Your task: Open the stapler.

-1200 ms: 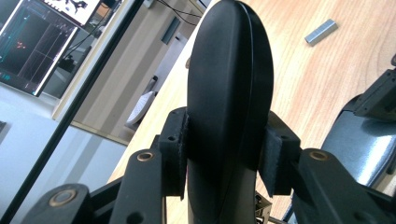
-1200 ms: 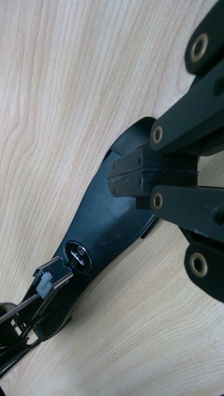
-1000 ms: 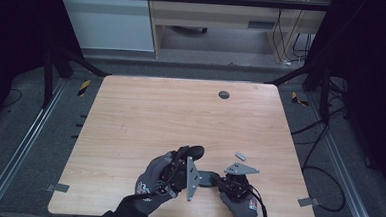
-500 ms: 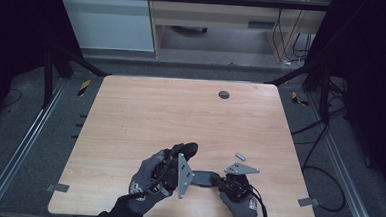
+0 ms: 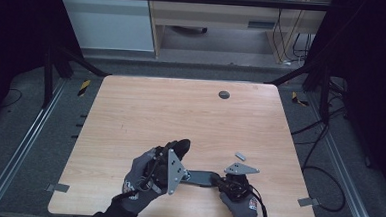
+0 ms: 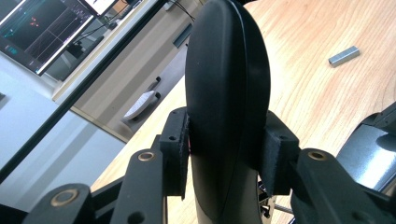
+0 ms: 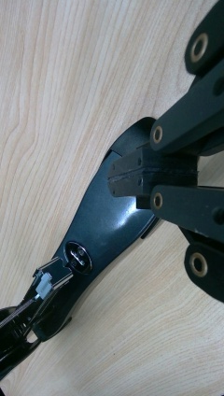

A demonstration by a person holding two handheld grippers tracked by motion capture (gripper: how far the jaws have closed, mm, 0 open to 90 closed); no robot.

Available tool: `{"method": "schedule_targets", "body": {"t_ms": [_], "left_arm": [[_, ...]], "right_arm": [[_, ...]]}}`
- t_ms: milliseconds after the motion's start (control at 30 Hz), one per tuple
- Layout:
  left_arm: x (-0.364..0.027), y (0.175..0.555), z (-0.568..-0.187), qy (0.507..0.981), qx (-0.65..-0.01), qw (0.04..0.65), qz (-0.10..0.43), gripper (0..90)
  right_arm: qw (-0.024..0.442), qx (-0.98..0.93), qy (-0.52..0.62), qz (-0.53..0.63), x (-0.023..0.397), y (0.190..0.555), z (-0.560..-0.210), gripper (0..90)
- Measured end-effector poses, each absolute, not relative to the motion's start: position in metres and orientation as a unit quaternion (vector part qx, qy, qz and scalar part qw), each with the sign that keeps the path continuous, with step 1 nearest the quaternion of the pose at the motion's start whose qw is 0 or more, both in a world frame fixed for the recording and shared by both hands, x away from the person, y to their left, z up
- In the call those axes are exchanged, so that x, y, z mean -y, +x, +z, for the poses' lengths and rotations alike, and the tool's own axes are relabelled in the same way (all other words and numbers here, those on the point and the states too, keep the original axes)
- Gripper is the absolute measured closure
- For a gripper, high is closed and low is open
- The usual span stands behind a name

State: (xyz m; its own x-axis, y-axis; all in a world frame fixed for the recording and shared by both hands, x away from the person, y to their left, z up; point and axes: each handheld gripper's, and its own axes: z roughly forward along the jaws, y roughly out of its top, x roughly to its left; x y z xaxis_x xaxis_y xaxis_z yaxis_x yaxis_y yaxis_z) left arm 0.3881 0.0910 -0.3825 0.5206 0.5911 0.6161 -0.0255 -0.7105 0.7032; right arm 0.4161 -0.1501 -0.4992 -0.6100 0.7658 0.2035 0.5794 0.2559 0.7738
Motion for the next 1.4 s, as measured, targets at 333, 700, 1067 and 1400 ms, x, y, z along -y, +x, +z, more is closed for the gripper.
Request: {"method": "schedule_targets", "body": {"t_ms": [333, 700, 1067, 1400], "left_arm": [[-0.097, 0.388, -0.38, 0.799, -0.186, 0.346, 0.455, 59.1], [-0.102, 0.387, -0.38, 0.794, -0.193, 0.349, 0.458, 59.2], [-0.11, 0.387, -0.377, 0.787, -0.205, 0.357, 0.459, 59.0], [-0.119, 0.386, -0.375, 0.782, -0.216, 0.363, 0.459, 58.6]], "right_arm": [[0.107, -0.785, 0.429, 0.434, 0.15, 0.416, -0.499, 90.0], [0.106, -0.785, 0.429, 0.435, 0.149, 0.416, -0.499, 90.0], [0.103, -0.785, 0.43, 0.435, 0.149, 0.416, -0.499, 90.0], [0.107, -0.787, 0.425, 0.435, 0.149, 0.416, -0.499, 90.0]]}}
